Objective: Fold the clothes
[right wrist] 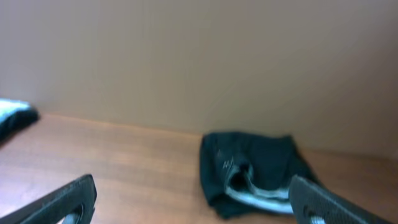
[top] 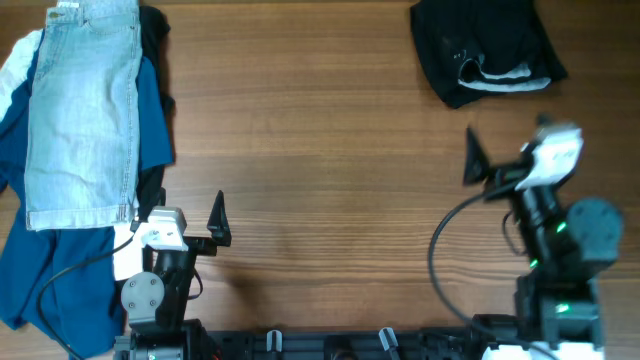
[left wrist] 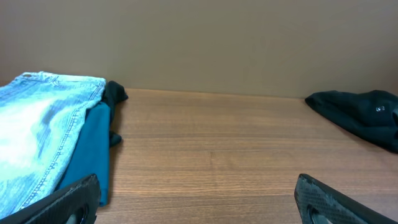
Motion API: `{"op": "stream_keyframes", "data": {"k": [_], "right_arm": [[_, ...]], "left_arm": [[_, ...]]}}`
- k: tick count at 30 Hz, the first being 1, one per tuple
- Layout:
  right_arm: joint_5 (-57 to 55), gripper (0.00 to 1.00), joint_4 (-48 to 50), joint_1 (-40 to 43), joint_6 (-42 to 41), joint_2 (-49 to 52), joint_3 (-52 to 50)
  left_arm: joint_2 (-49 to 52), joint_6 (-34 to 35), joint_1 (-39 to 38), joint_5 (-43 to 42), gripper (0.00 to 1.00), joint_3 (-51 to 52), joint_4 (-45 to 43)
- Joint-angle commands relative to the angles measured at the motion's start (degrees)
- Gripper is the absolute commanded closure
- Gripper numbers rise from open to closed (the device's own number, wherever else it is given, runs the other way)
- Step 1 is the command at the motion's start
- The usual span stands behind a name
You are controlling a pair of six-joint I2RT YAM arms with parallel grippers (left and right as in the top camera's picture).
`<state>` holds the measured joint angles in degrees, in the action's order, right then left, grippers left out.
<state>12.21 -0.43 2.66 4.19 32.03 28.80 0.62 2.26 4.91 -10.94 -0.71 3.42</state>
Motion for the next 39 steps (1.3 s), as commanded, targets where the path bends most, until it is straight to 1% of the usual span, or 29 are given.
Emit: {"op": "stream_keyframes", "data": {"k": [1, 3, 6, 9, 12, 14, 18, 39], "right_arm": [[5.09, 0.0, 7.45, -0.44, -1.4, -10.25, -13.88], [3.69, 0.0, 9.55, -1.53, -1.36, -15.5, -19.63], [-0.39, 0.0, 9.4, -4.85, -1.33, -21.7, -24.48], [-0.52, 0.0, 9.44, -6.86, -1.38, -25.75, -27.85], [0.5, 0.0, 6.03, -6.99, -1.31, -28.44, -28.52], [0.72, 0.0, 1.51, -6.99, -1.38, -31.3, -28.52], [0.9, 0.0, 1.64, -6.99, -3.02, -31.85, -28.55], [0.9, 0.0, 1.62, -6.97, -2.84, -31.1, -28.5]], "left_arm": [[-0.46, 0.33, -0.26, 0.33, 0.0, 0.37, 0.02], [-0.46, 0.33, -0.26, 0.33, 0.0, 0.37, 0.02], [-0.46, 0.33, -0.26, 0.33, 0.0, 0.37, 0.02], [-0.46, 0.33, -0.26, 0.33, 0.0, 0.37, 0.02], [-0.46, 0.33, -0.26, 0.33, 0.0, 0.37, 0.02], [-0.46, 0.33, -0.26, 0.33, 0.0, 0.37, 0.02], [-0.46, 0.33, -0.26, 0.33, 0.0, 0.37, 0.02], [-0.46, 0.33, -0.26, 0.33, 0.0, 0.37, 0.02]]}}
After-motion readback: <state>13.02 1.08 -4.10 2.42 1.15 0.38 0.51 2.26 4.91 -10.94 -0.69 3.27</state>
